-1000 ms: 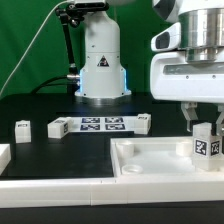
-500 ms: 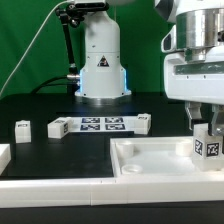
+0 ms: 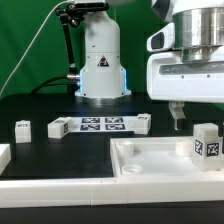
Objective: Assemble one leg
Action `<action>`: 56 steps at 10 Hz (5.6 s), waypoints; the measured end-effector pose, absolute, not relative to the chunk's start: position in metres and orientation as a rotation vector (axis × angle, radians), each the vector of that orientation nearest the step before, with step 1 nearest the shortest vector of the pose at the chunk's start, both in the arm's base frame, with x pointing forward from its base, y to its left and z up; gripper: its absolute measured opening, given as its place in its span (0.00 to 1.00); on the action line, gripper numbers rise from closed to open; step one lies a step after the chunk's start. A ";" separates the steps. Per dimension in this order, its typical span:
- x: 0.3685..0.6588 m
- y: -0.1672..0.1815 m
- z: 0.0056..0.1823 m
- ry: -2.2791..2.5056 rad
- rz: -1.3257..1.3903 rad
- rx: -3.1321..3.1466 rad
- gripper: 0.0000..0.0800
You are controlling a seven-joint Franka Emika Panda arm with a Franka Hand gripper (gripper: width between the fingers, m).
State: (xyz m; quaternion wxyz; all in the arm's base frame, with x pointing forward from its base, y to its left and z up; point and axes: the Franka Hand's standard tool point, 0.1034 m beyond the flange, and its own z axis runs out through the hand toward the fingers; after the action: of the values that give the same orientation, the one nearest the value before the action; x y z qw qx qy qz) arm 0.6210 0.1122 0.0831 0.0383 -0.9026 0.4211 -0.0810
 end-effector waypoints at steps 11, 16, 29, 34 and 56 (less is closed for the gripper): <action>0.621 0.112 0.078 -0.103 -0.304 -3.165 0.81; 0.621 0.112 0.078 -0.051 -0.305 -3.163 0.36; 0.619 0.120 0.078 1.869 -0.236 -2.356 0.37; 0.619 0.120 0.078 1.614 -0.246 -2.563 0.70; 0.620 0.112 0.076 0.651 -0.323 -3.055 0.37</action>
Offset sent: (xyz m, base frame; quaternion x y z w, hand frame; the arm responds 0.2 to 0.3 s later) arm 0.0003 0.0105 -0.0006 0.0005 -0.0028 -0.2789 0.9603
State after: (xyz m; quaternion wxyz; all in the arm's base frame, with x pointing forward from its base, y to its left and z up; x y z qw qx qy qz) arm 0.6196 0.1124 0.0765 0.0008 -0.9728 0.2073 -0.1030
